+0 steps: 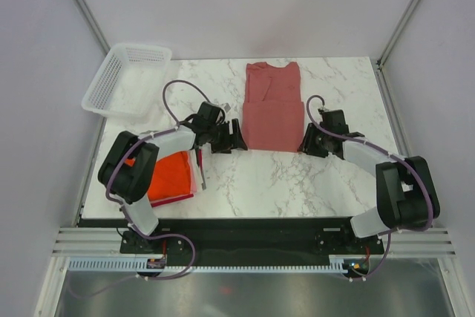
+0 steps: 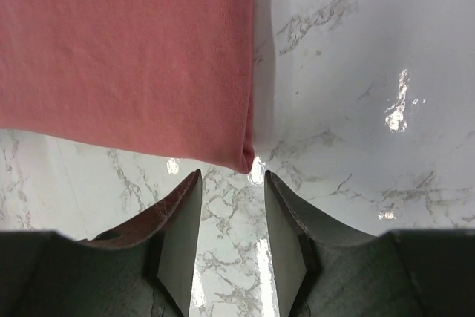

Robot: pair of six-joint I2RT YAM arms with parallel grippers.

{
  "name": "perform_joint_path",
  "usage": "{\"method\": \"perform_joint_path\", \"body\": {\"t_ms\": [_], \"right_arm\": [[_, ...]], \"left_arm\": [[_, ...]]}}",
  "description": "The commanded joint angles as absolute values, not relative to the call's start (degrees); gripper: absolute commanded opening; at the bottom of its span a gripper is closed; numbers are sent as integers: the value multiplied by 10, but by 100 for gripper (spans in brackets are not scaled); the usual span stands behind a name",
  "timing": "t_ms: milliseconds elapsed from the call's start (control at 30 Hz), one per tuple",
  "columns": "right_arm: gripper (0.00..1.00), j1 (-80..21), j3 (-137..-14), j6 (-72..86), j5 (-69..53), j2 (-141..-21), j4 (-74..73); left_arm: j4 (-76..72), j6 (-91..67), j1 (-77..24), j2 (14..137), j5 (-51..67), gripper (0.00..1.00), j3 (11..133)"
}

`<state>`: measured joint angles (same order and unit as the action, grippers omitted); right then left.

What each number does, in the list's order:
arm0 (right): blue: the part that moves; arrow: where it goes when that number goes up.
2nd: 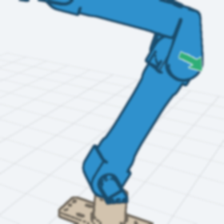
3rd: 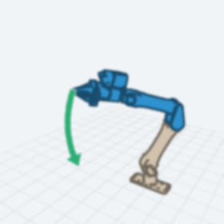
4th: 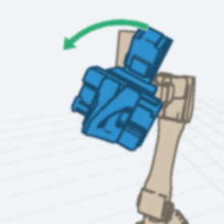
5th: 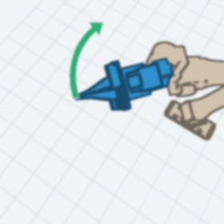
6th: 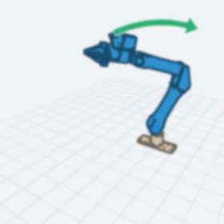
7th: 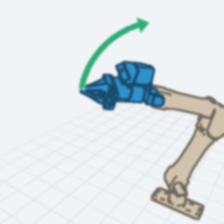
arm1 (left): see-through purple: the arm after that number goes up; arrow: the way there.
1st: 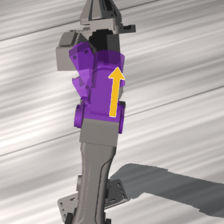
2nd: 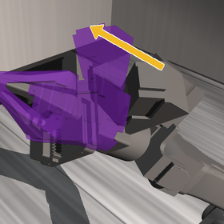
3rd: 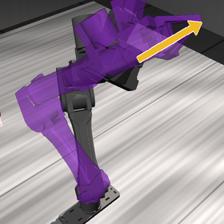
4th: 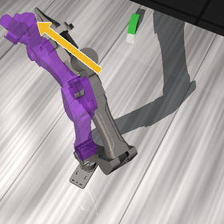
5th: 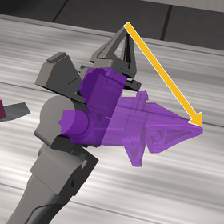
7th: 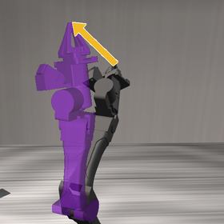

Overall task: Fold and stack the t-shirts
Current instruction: Fold the tshirt

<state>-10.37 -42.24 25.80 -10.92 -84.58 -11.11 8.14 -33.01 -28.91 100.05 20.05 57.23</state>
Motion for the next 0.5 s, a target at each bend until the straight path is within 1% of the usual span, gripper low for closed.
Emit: {"method": "perform_joint_path", "body": {"t_ms": [0,67,200,233,267,467], "right_arm": [[47,-102,-425,251,-115,-866,-84],[45,-103,-428,254,-112,-877,-82],[38,-103,-437,258,-102,-894,-77],[38,-103,-439,259,-104,-900,-76],[37,-104,-441,259,-104,-903,-76],[27,-103,-446,263,-106,-919,-67]], "left_arm": [[62,-307,-293,1025,211,76,594],[62,-308,-293,1034,212,70,605],[62,-313,-293,1061,214,63,621],[62,-315,-293,1063,214,63,623],[63,-316,-293,1066,215,59,625],[62,-324,-294,1083,213,54,637]]}}
